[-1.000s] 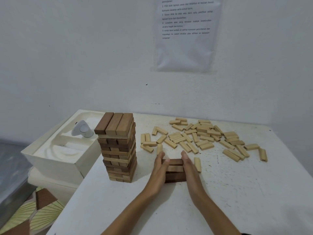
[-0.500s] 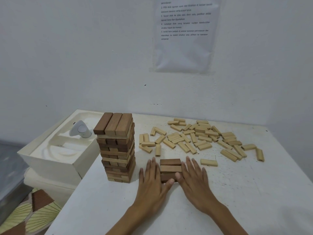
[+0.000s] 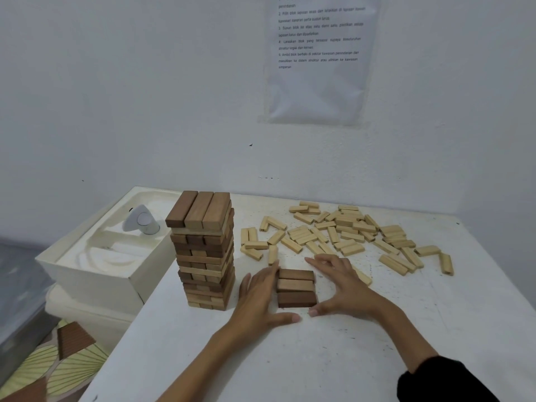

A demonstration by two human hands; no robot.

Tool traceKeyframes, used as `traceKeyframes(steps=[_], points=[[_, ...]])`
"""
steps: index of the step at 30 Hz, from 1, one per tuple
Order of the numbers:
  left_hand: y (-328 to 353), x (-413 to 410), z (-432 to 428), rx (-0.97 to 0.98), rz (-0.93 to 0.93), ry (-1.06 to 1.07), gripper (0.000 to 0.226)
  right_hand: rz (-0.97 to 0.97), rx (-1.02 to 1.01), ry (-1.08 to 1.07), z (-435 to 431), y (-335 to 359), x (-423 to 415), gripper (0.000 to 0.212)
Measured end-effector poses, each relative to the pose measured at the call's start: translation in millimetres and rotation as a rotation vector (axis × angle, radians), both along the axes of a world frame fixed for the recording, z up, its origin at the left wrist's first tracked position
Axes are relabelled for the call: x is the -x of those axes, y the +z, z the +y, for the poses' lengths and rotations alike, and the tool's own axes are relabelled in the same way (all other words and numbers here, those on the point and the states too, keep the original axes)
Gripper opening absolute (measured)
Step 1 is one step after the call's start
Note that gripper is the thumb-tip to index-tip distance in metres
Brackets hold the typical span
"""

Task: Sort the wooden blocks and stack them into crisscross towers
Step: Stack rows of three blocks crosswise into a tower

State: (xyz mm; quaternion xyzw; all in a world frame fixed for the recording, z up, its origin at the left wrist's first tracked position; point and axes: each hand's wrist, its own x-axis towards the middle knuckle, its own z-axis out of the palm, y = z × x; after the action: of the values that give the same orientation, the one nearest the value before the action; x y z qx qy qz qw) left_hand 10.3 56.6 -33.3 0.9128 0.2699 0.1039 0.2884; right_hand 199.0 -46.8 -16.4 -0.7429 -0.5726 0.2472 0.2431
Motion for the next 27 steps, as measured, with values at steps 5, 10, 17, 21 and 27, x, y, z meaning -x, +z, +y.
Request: traceKeyframes(steps=[5, 10, 17, 21, 27], points=[[4.7, -0.7, -0.3, 0.053, -0.102, 0.067, 0.091, -0.011, -0.039, 0.032, 2.3, -5.5, -2.5, 0.074], [5.3, -1.7, 10.3, 0.042, -0.041, -0.010, 0.076, -0.026, -0.083, 0.055, -4.6, -8.3, 2.0, 0.070], [0.7, 3.4, 2.3, -0.080, 0.010, 0.028, 0.096, -0.100, -0.009, -0.026, -16.7, -13.0, 8.7, 0.113], [-1.0, 12.7, -12.1, -0.103, 0.259, 0.029, 0.125, -0.299, 0.129, -0.003, -24.1, -22.9, 12.3, 0.140], [-2.7, 5.4, -16.3, -0.113, 0.296, -0.028, 0.139, -0.308, 0.144, 0.059, -19.9, -24.5, 23.6, 0.140]])
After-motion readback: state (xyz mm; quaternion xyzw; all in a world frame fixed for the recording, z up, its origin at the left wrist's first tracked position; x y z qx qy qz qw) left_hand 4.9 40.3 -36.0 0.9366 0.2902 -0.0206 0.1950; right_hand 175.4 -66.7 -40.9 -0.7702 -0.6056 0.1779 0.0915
